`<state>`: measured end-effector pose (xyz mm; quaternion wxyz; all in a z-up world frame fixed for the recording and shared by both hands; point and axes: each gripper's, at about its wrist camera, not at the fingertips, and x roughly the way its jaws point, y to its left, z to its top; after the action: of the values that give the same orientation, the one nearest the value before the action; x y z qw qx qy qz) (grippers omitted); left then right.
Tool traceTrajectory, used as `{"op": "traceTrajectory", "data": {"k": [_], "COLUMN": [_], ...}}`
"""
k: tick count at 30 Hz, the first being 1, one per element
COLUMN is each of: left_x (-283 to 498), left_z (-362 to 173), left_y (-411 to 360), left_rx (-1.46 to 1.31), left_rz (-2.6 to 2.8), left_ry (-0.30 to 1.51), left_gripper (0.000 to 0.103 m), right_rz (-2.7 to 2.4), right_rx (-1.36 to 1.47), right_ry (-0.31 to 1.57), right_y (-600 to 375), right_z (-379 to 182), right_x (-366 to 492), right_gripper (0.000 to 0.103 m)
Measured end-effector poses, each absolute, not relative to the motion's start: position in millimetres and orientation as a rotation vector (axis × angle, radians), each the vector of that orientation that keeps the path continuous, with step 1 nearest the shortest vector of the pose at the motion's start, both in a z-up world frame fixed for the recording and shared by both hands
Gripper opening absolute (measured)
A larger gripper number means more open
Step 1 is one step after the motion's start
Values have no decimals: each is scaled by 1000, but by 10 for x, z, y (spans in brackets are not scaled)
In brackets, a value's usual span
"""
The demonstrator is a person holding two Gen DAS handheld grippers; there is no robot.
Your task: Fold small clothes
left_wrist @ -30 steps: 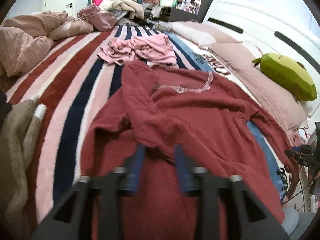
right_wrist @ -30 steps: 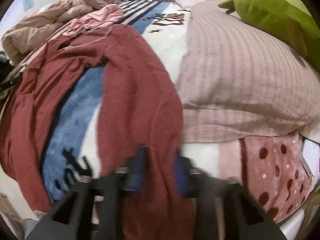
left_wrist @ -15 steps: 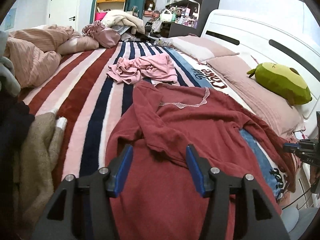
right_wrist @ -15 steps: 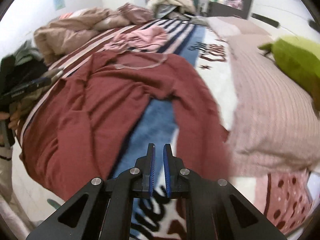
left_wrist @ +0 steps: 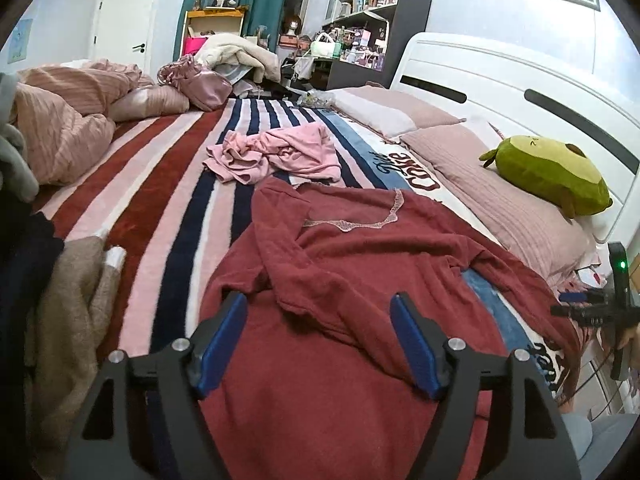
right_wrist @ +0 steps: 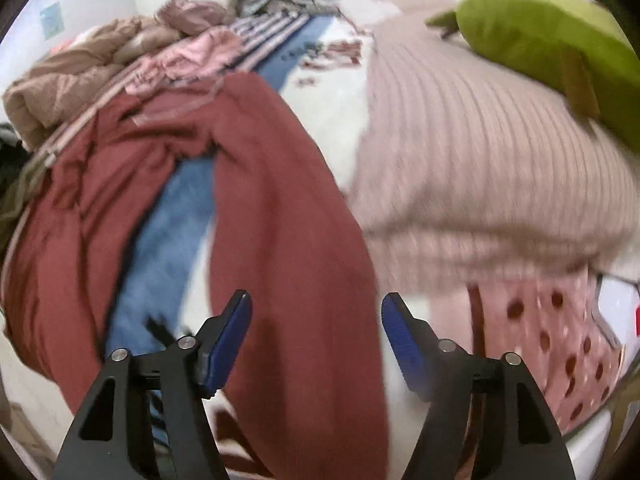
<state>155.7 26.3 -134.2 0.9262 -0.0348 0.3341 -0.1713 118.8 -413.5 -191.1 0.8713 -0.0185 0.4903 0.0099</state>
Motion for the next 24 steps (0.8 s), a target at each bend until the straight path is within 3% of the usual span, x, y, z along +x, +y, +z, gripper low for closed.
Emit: {"op": "traceTrajectory", "data": {"k": [4, 6, 8, 10, 24], "left_x": [1611, 1622, 1618, 1622, 1542], "left_z": [-1389, -1401, -1401, -1395, -1362], "left_y": [147, 88, 31, -3, 42], "left_rx": [-61, -59, -50, -47, -56], "left_rz": [-360, -370, -374, -376, -364], "left_ry": [705, 713, 714, 714, 694], "left_gripper": [71, 71, 71, 71, 72], "right_rz": [62, 65, 66, 74, 309], "right_rx": [-79, -109, -126, -158, -54], "right_ry": [1035, 1010, 986, 968, 800], "right_y": [-4106, -4060, -4002, -3929, -3270], "right_z": [-2064, -2074, -2072, -2067, -1436], "right_x": [1036, 1002, 989, 981, 1101], "right_gripper": [63, 51, 13, 4, 3]}}
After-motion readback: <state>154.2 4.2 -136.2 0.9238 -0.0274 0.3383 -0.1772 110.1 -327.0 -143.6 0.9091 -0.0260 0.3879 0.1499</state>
